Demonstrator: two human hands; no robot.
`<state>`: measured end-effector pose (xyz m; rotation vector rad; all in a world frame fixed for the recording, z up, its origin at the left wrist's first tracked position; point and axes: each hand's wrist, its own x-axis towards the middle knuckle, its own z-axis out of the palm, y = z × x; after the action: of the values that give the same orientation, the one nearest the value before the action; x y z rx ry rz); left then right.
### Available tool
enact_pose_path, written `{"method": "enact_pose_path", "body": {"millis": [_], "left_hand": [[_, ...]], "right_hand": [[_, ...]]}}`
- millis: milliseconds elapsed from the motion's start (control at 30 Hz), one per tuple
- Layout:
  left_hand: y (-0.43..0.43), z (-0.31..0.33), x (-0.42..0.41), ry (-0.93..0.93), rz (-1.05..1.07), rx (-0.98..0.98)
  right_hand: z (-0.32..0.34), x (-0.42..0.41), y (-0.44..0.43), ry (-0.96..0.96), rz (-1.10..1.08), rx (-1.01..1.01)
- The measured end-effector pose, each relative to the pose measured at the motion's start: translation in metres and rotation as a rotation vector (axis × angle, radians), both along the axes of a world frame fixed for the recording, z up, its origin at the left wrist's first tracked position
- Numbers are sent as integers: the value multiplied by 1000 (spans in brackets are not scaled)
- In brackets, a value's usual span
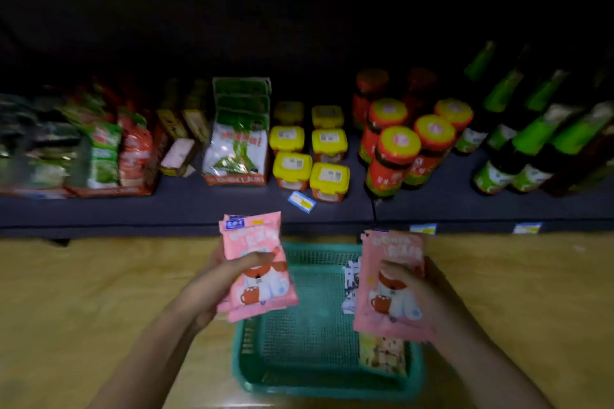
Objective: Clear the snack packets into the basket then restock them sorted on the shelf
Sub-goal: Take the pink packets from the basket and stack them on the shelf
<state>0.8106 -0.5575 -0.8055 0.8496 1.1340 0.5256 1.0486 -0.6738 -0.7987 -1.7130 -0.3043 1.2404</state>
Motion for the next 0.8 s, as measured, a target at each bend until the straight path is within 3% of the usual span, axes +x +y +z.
{"method": "enact_pose_path", "body": {"millis": [300,433,600,800], "left_hand": [[-25,383,-79,-11,186,86],[-45,516,-108,-16,240,95],[-64,611,-145,-39,335,108],[-70,639,-197,-99,395,91]], "right_hand": [[385,-32,9,48,81,137],[518,-51,8,75,128,202],[609,-81,4,50,219,251],[640,-143,2,80,364,273]]}}
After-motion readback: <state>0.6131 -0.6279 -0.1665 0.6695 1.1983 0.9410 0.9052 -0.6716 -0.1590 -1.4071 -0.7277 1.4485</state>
